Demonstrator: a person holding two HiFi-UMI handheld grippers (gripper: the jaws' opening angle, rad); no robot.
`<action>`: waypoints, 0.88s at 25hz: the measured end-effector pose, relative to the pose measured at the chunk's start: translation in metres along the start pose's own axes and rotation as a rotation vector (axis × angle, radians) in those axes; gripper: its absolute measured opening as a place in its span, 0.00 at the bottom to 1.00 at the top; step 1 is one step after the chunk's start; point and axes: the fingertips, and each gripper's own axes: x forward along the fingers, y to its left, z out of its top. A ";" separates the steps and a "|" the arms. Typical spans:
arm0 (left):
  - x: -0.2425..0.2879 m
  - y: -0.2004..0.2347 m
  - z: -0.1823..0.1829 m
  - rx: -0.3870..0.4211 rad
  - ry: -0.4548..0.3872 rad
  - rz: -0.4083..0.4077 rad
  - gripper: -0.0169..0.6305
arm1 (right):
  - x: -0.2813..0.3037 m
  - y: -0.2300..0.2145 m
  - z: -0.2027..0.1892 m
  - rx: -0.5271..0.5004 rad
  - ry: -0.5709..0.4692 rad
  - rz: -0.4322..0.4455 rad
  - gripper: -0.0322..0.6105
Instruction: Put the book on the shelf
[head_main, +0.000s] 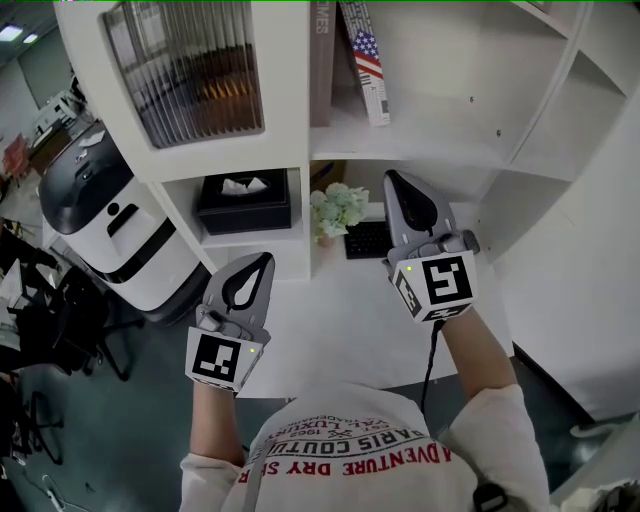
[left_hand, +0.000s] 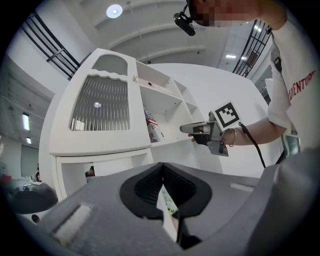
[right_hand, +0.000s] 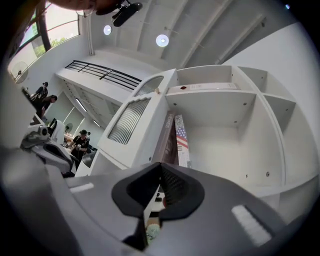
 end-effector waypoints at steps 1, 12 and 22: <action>-0.001 -0.001 -0.001 -0.003 0.000 0.001 0.03 | -0.006 0.003 -0.008 0.017 0.010 0.005 0.05; -0.012 -0.012 -0.011 -0.016 0.031 0.013 0.03 | -0.065 0.036 -0.094 0.204 0.186 0.072 0.05; -0.012 -0.017 -0.014 -0.032 0.052 0.031 0.03 | -0.075 0.059 -0.094 0.190 0.153 0.132 0.05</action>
